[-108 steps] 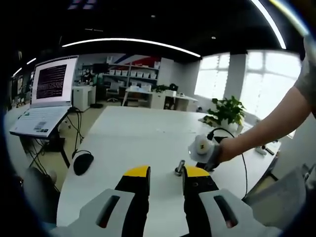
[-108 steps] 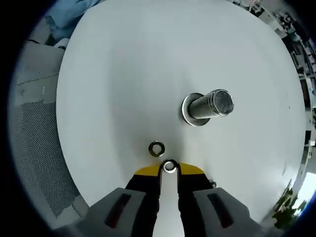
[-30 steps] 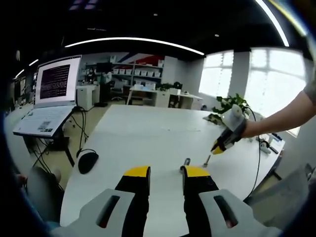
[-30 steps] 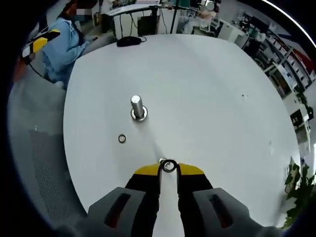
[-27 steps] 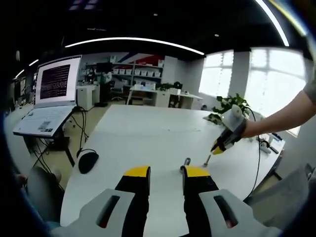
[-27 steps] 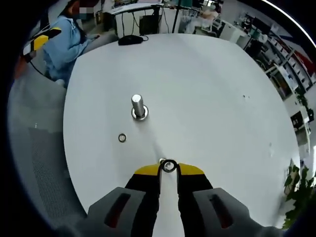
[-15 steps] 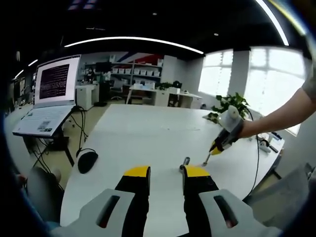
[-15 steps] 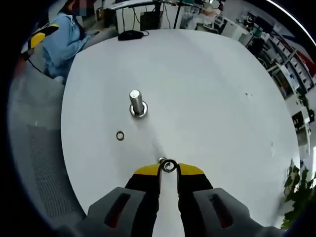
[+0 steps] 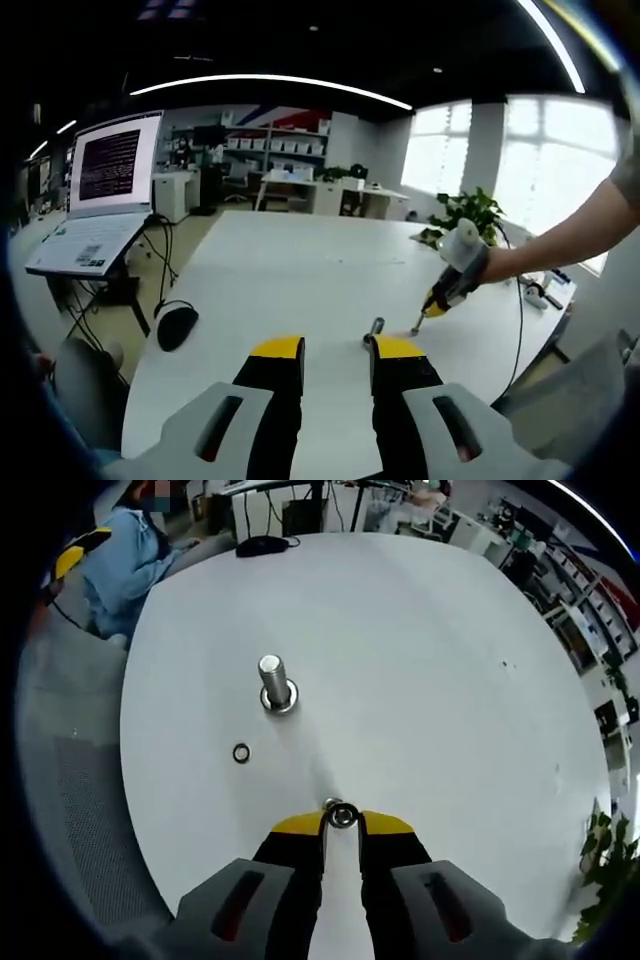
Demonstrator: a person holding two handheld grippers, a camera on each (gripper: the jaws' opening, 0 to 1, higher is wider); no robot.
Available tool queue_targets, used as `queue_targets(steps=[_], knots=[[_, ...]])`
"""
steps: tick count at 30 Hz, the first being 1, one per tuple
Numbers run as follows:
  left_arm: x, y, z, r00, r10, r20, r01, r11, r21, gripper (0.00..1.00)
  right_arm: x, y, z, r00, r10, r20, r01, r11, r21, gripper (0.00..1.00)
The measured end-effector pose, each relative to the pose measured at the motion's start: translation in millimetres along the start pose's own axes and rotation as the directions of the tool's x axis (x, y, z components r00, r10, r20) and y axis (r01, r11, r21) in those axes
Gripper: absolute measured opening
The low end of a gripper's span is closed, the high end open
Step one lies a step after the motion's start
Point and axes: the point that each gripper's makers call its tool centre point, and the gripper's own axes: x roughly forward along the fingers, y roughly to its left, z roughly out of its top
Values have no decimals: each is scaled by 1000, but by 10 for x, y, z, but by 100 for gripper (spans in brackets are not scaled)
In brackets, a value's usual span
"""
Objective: Place the washer onto the threaded stud by aligning its center hole with the stud, sliding it down to the base, and recovering from edge contact or off-axis alignment until the washer reaches the visible bottom stop.
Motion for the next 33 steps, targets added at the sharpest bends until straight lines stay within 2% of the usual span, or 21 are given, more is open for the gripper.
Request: queue_targets(steps=[18,26,33], knots=[[1,26,-11,1000,10,-2,-10,1000,-7,24,33,-40,-36,1000,-28,13,28,1000,8,17],[8,12,-14,1000,8,-6,-8,1000,2,24,6,5,-174,999,-31,18,31,999,35,18],[10,6,-35,1000,3,-15,-3,1000,-3,24,26,119,-341,998,-47,47,41,993,112,18]])
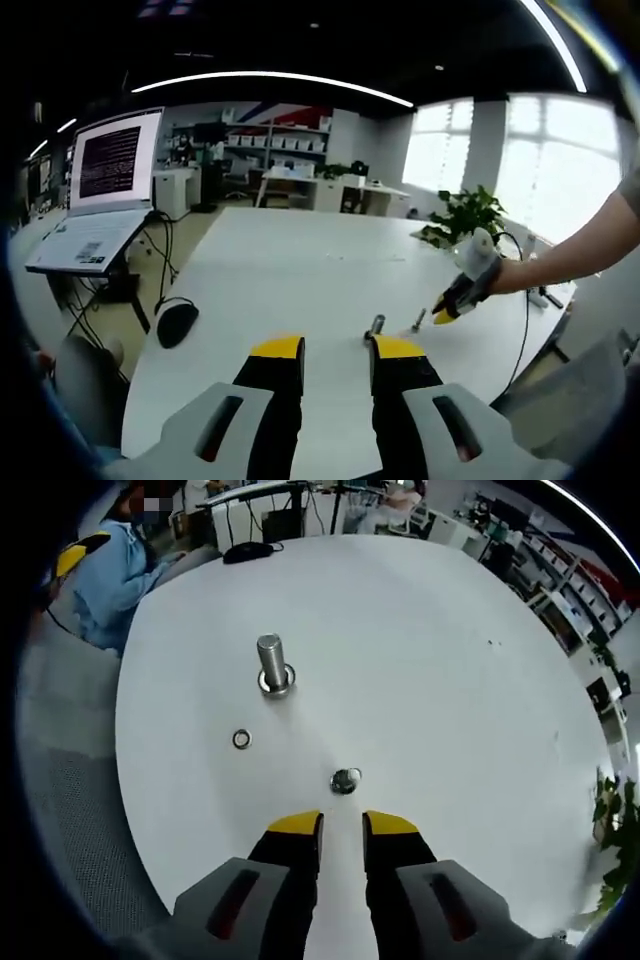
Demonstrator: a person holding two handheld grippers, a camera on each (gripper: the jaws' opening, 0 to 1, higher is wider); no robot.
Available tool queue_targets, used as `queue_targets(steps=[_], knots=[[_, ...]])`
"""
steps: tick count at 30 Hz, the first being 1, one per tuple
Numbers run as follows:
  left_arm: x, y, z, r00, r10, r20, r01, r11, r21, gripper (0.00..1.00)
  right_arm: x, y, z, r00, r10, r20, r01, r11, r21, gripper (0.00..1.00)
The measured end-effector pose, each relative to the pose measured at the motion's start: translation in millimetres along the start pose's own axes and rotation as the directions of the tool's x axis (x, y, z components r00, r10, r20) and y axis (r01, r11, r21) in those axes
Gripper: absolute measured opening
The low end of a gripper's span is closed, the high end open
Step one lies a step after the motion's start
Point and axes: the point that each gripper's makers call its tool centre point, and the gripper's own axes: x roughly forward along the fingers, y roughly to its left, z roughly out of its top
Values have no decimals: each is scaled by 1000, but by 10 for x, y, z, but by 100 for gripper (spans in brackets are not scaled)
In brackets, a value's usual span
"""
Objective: Place the washer onto the threaded stud by aligning its center hole with the stud, sliding it down to the base, and recovering from edge contact or off-axis alignment until the washer reaches the visible bottom stop.
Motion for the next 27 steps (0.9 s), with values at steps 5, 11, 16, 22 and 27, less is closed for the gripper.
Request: queue_targets(steps=[5,11,16,22,27], knots=[[60,-45,-85,999,-24,-43,24,1000,-9,24,-26,69,-60,998,1,65,-11,988,154,20],[75,-89,-133,997,-36,-68,37,999,4,24,-62,138,-240,993,-7,122,-31,951,306,21],[109,-188,-204,992,-63,-107,67,997,26,24,-149,165,-377,986,-23,165,-42,925,379,22],[147,-259,-273,986,-95,-140,98,995,19,25,-207,238,-398,977,-30,211,-62,909,413,22],[143,-255,-282,985,-91,-144,94,995,15,25,-248,328,-308,971,-28,239,-70,918,390,22]])
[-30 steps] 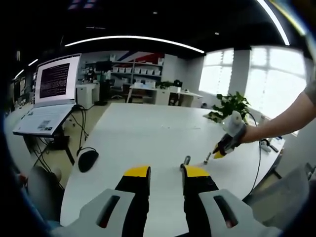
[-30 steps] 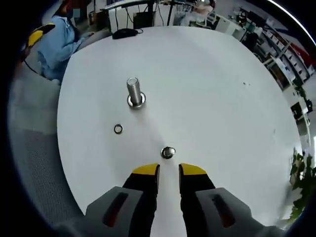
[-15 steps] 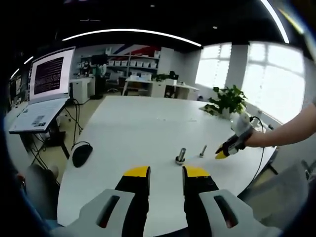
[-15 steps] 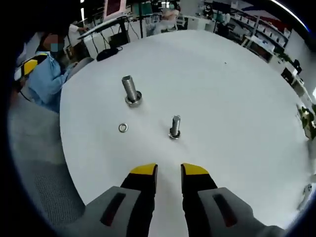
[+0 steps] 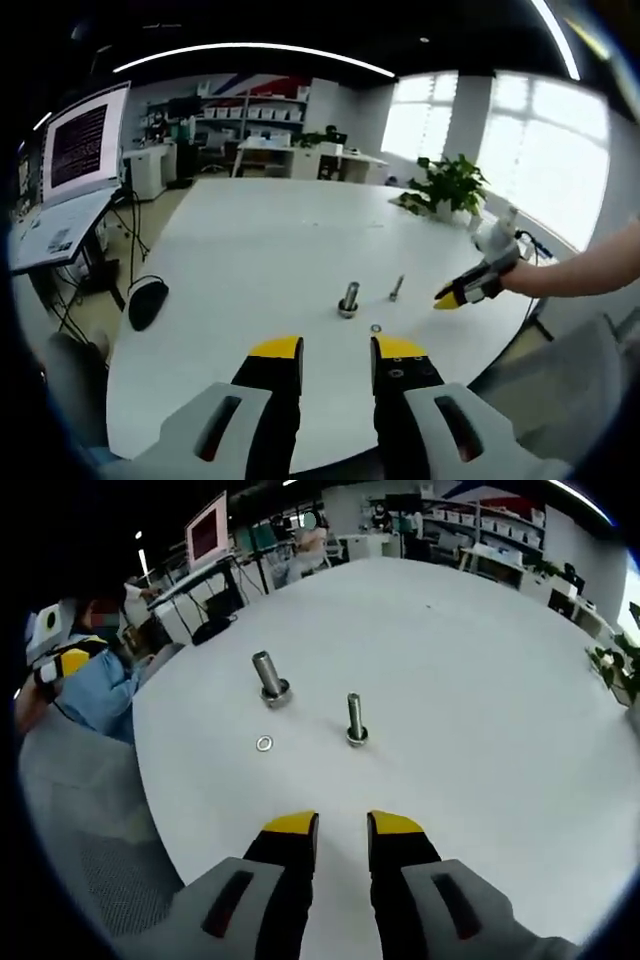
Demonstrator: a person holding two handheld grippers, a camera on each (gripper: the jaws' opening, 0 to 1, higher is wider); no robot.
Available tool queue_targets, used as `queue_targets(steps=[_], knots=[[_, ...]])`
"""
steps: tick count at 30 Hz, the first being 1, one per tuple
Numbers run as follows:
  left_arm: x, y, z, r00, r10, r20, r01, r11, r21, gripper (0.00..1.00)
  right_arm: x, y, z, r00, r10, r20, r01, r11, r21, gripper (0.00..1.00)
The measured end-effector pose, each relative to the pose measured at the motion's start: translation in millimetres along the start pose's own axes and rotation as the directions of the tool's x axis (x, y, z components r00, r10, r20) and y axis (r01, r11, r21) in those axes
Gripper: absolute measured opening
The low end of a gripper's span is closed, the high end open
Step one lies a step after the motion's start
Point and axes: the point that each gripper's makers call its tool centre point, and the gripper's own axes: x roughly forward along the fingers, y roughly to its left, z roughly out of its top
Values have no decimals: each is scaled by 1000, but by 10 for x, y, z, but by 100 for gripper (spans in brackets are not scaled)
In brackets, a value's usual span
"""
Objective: Place the washer onto the threaded stud by aligning its center hole with the stud, sliding it down to the base, and recovering from edge contact or off-axis alignment until the washer reaches the visible bottom stop.
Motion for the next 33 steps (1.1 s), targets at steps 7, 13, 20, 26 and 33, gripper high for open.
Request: queue_targets(steps=[7,13,20,26,33], knots=[[-10,34,40,1000,21,14,-21,1000,12,26,11,194,154,998,36,44,-37,999,34,22],[-14,38,13,1000,29,4,-29,999,29,26,144,316,214,998,61,28,-60,998,-17,22],[12,-1,-32,1000,15,-20,-14,999,50,26,354,570,296,993,114,-13,-115,987,-114,22],[1,35,-35,999,31,-22,-29,998,63,26,494,684,374,989,145,-36,-149,977,-155,22],[-6,76,-15,999,44,-11,-44,998,51,26,616,685,428,987,153,-51,-160,970,-184,22]])
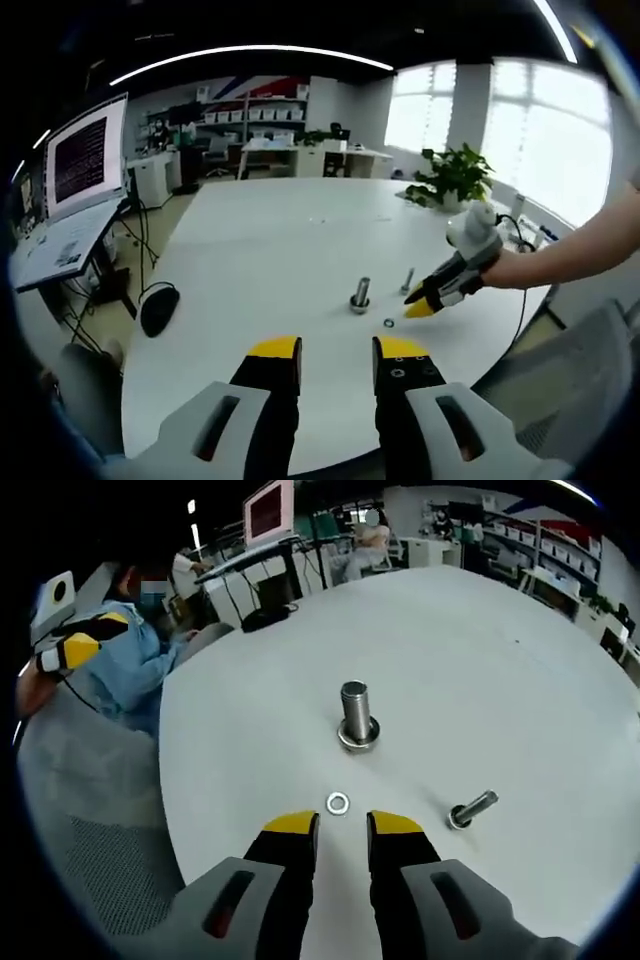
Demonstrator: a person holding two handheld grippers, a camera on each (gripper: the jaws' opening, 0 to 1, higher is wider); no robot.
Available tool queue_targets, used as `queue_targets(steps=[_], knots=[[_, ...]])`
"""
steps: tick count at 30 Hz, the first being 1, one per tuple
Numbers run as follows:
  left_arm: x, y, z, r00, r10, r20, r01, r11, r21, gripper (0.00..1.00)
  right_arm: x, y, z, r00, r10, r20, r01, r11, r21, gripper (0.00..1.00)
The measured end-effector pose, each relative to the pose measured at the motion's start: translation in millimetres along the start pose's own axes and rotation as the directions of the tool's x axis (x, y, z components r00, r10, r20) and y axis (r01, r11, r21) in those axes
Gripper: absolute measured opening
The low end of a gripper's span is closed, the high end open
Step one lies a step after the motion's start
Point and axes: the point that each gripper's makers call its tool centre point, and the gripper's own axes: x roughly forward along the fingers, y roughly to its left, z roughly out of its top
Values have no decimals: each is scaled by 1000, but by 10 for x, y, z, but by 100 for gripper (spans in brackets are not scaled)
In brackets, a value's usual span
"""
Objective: Place the washer onto the threaded stud by aligning its center hole with the stud, sliding it down to the base, and recovering from edge contact or off-axis alignment until the washer reaches the visible bottom stop.
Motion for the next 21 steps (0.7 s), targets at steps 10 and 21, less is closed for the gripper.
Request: queue_targets(steps=[10,21], knots=[[-6,-27,-1,1000,-2,-4,2,1000,16,26,159,-9,-113,997,13,-76,-17,999,-41,22],[-36,-18,51,1000,-8,27,8,1000,3,26,304,22,-116,994,34,-108,-47,992,-115,21]])
